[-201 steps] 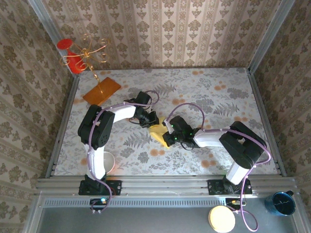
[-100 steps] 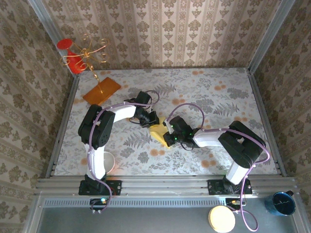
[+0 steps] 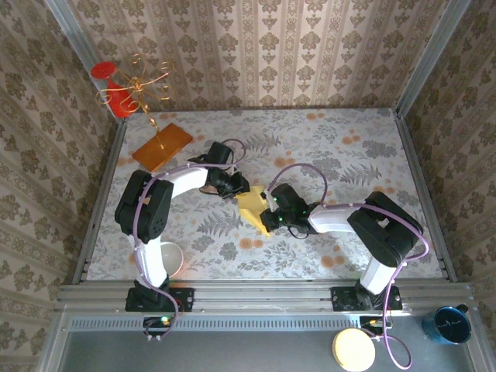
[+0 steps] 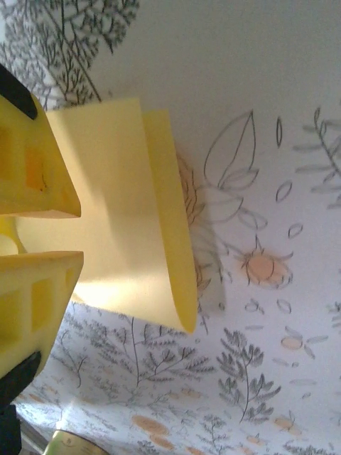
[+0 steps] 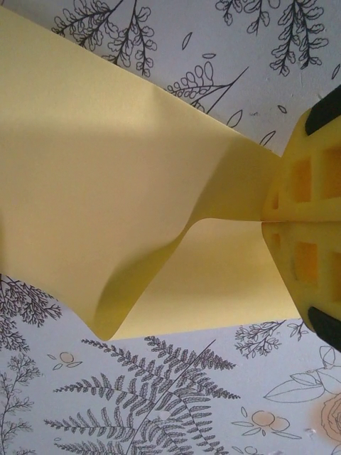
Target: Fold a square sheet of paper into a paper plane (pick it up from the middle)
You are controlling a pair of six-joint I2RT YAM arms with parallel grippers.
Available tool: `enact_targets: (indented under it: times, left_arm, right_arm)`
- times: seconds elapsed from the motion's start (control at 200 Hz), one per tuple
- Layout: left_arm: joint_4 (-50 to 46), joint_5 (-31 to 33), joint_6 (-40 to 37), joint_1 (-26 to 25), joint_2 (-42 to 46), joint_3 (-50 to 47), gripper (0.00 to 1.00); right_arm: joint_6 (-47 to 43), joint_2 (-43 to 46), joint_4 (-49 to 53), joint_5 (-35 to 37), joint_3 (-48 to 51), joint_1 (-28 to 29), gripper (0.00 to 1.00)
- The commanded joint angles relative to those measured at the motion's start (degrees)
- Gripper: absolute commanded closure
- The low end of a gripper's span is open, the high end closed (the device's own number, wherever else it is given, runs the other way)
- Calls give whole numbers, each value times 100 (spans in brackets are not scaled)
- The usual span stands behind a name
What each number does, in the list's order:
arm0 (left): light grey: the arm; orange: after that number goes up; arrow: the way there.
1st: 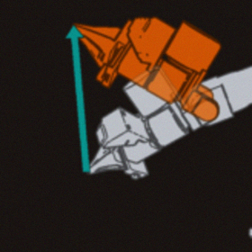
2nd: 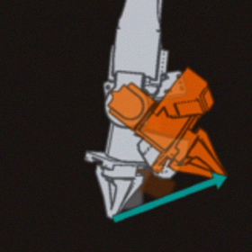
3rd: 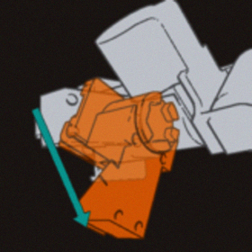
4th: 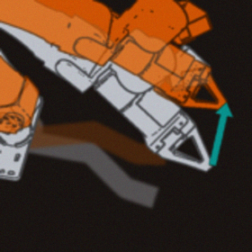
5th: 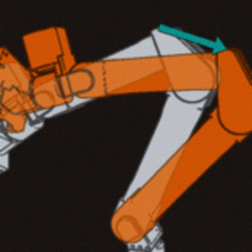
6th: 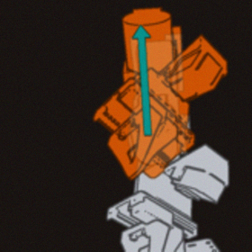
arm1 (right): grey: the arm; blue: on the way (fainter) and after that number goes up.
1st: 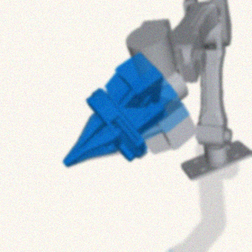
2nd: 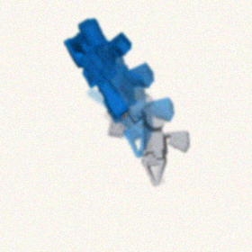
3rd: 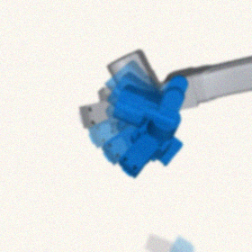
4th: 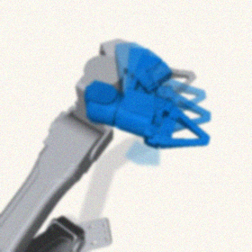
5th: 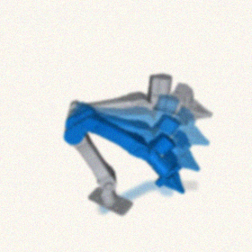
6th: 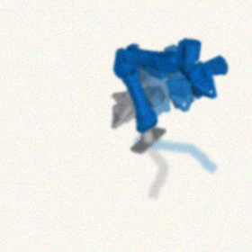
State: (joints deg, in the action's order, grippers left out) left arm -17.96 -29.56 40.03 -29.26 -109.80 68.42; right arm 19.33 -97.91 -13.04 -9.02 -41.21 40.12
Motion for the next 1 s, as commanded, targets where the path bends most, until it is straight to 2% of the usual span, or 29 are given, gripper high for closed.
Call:
enact_targets:
  times: [0.0, 0.385, 0.99]
  left_arm:
    - [-98, 16, -2, -41, -196, -53, 81]
    - [-806, 340, -289, -107, -642, 332, 85]
    - [-934, 284, -400, -124, -716, 457, 86]
  right_arm:
    - [175, 29, 22, -252, -54, -56, 98]
    - [284, 175, 17, -348, -76, -163, 98]
    - [287, -45, 126, -631, -199, -198, 98]
